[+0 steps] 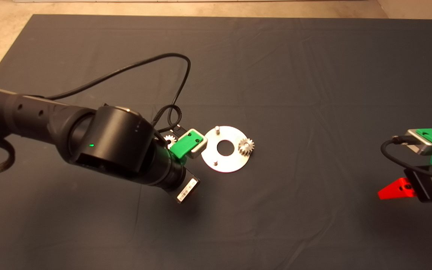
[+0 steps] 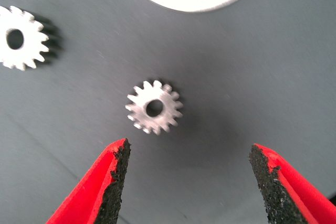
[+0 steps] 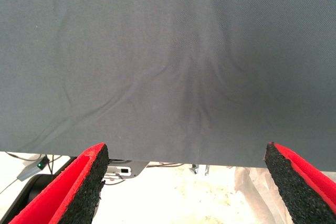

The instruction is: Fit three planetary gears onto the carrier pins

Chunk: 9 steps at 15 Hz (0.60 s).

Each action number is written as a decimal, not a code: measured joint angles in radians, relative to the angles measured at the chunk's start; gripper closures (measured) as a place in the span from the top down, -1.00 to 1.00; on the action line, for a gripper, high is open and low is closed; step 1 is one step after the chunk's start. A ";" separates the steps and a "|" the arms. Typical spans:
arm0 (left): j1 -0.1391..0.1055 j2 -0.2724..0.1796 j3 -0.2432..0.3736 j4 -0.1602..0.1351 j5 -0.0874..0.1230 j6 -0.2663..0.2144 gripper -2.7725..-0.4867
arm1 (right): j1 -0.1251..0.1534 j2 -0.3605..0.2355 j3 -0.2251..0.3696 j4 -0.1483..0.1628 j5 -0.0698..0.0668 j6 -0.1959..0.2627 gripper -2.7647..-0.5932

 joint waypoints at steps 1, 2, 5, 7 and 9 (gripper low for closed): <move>0.001 -0.002 0.005 0.016 0.000 0.000 -0.01 | 0.000 0.000 0.000 0.000 0.000 0.000 0.49; 0.008 -0.003 0.009 0.037 0.000 0.000 -0.01 | 0.000 0.000 0.000 0.000 0.000 0.000 0.49; 0.043 -0.003 0.012 0.083 0.000 0.000 -0.01 | 0.000 0.000 0.000 0.000 0.000 0.000 0.49; 0.064 -0.007 0.013 0.111 0.000 0.000 -0.01 | 0.000 0.000 0.000 0.000 0.000 0.000 0.49; 0.083 -0.008 0.014 0.135 0.000 0.001 -0.01 | 0.000 0.000 0.000 0.000 0.000 0.000 0.49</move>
